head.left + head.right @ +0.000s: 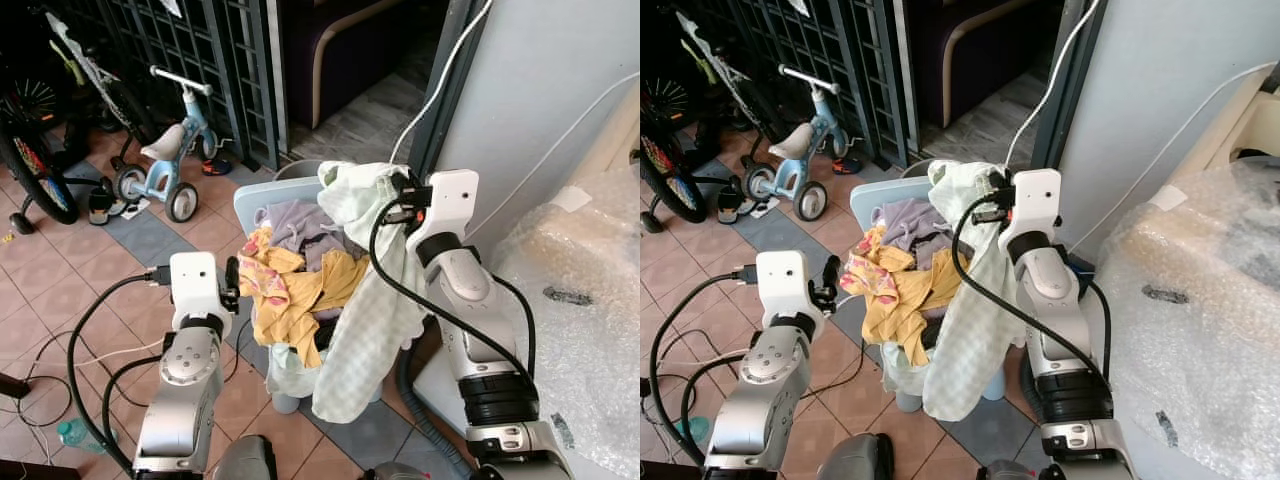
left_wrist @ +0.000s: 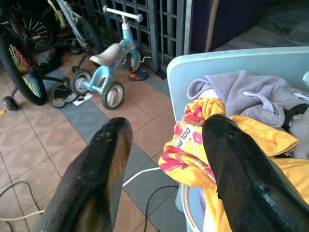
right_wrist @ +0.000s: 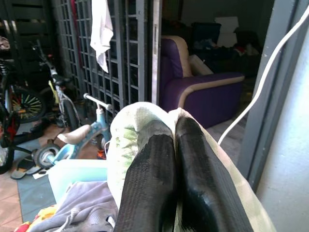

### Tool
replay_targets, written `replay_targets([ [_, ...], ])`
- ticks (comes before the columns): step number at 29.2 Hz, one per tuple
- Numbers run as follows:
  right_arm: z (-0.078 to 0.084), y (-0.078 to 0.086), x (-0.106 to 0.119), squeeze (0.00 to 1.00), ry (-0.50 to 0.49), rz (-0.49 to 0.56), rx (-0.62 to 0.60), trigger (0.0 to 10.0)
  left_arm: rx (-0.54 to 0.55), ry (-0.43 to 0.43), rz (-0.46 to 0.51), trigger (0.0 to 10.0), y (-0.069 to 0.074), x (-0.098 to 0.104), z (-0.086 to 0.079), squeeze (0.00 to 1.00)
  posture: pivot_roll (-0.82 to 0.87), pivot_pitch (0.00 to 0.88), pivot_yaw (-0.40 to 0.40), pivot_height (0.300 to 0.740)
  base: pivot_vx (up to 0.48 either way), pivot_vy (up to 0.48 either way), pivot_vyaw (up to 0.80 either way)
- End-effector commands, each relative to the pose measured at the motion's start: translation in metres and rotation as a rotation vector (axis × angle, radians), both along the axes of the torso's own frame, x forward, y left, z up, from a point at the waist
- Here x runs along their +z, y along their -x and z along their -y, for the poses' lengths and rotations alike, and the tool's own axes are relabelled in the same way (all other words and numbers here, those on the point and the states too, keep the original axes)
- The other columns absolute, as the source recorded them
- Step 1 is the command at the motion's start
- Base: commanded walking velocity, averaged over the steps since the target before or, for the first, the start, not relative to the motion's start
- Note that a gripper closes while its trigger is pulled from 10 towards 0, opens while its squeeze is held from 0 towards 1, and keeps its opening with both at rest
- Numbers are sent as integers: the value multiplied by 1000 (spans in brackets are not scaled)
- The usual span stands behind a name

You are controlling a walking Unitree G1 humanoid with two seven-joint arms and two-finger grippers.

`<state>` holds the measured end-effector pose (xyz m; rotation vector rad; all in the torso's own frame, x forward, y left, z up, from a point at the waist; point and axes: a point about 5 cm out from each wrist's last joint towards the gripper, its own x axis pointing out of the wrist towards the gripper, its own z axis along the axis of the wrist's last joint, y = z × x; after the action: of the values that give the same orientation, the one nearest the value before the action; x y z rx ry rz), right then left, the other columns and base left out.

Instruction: Clothes washing

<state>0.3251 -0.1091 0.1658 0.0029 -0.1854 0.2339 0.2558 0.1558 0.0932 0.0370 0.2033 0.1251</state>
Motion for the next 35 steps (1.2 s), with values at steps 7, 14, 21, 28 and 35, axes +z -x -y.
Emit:
replay_targets([
  [7, 8, -2, 21, 0, 67, 125, -38, 10000, -6, -3, -3, 10000, 0, -2, 5, 0, 44, 42, 24, 740, 0, -370, 0],
  [14, 36, -15, 51, 0, 156, 261, -203, 10000, -8, -4, -4, 10000, -1, -2, 5, 0, 41, 43, 27, 740, 0, -371, 0],
  [21, 76, -32, 74, 0, 170, 294, -348, 10000, -11, 4, 5, 10000, -1, -2, 6, 0, 42, 45, 27, 740, 0, -315, 0],
  [28, 102, -39, 83, 0, 172, 288, -453, 10000, -13, 19, 21, 10000, -1, 0, 6, 0, 42, 47, 27, 740, 0, 0, -686],
  [35, 148, -38, 93, 0, 173, 277, -686, 10000, -17, 23, 26, 10000, -1, 0, 7, 0, 36, 49, 29, 740, 0, 0, -800],
])
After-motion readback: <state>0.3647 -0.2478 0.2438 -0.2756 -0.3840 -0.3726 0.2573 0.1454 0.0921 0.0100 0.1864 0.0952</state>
